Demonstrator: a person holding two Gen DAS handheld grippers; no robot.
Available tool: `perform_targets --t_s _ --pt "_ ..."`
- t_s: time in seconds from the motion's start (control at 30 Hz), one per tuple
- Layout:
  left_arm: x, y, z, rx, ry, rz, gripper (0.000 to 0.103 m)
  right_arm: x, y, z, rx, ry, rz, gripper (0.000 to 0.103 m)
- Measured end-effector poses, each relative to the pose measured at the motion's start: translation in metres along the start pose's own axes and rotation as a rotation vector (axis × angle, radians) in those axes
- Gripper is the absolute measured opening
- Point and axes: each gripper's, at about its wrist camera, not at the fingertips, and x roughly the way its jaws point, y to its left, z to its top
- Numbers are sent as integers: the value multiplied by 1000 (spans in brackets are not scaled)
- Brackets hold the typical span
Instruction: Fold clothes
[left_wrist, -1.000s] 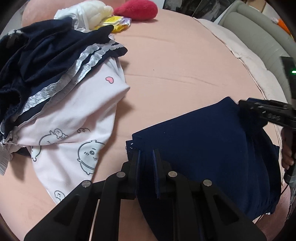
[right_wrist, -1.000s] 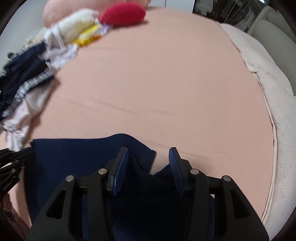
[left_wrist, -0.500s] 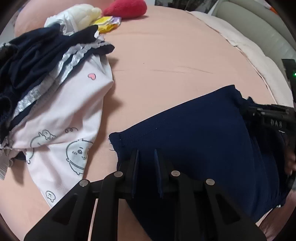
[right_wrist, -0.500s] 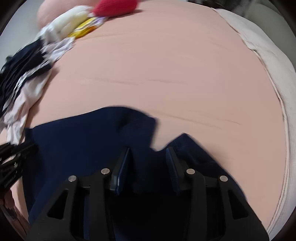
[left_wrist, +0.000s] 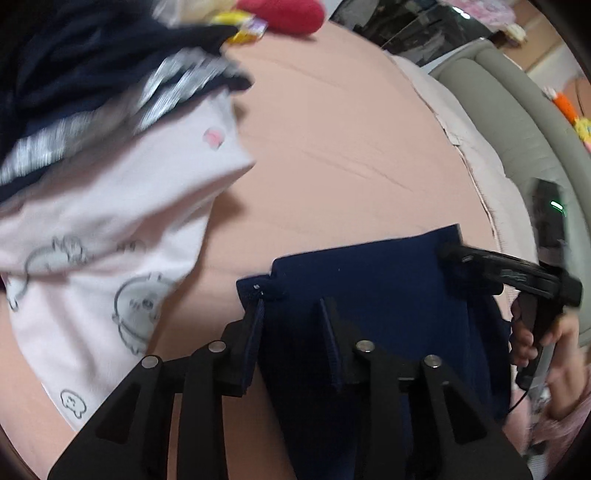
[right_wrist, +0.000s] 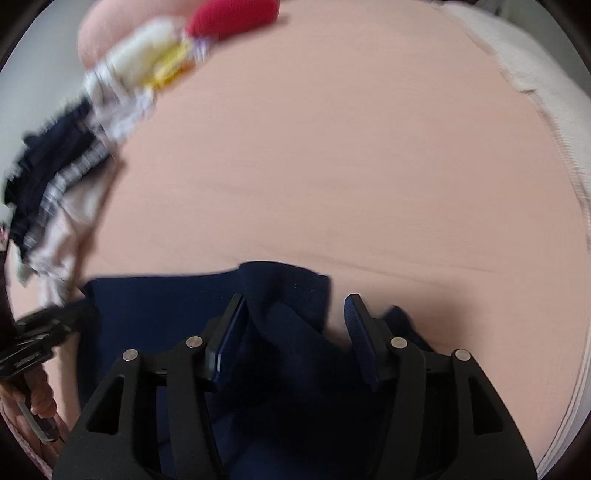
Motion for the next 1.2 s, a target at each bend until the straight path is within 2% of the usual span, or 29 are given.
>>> perform_targets --t_s 0.03,0.07,0.1,0.17,0.23,0.3,0.37,0.43,0.47,0.5,0.6,0.67,0.8,0.9,0.97,1.1,1.2 --pt "-8 4 2 8 -22 3 6 -3 5 2 -27 -14 -9 45" --pt "-18 10 3 13 -47 6 6 -7 9 4 -48 -23 14 16" --pt "-29 15 4 17 -72 10 5 -14 12 4 -64 -41 34 12" --pt "-42 25 7 37 -91 70 5 -32 17 2 -97 -112 46 11" --pt "-46 31 6 37 -92 121 4 -43 22 10 -113 -198 57 11" --pt "-39 35 8 33 -77 185 5 -32 27 25 -103 -217 2 11" --pt "-30 36 -6 1 -18 204 5 -10 21 27 -78 -134 -30 14" --pt "-36 38 -8 -24 -34 199 5 5 4 22 -36 -61 -32 19" --pt "-43 35 -7 -14 -38 179 5 -2 -2 21 -15 -81 -14 22" --pt "-46 29 -11 5 -36 162 6 -13 -5 19 6 -106 7 31" --pt "-51 9 -30 68 -19 125 7 -66 -20 -2 45 -202 99 33" --pt "-54 -4 -42 110 -8 100 8 -96 -29 -24 48 -241 118 34" --pt "-60 -30 -68 195 14 50 8 -107 -31 -72 46 -255 22 39" --pt "-65 -49 -87 258 31 13 8 -108 -59 -106 90 -244 -87 39" --pt "-68 -62 -99 300 42 -12 8 -86 -68 -114 159 -216 -142 39" --pt "-49 -117 -88 366 28 -49 8 -78 -126 -133 295 -184 -158 40" --pt "-34 -159 -71 433 12 -40 8 -65 -149 -131 306 -133 -150 45"
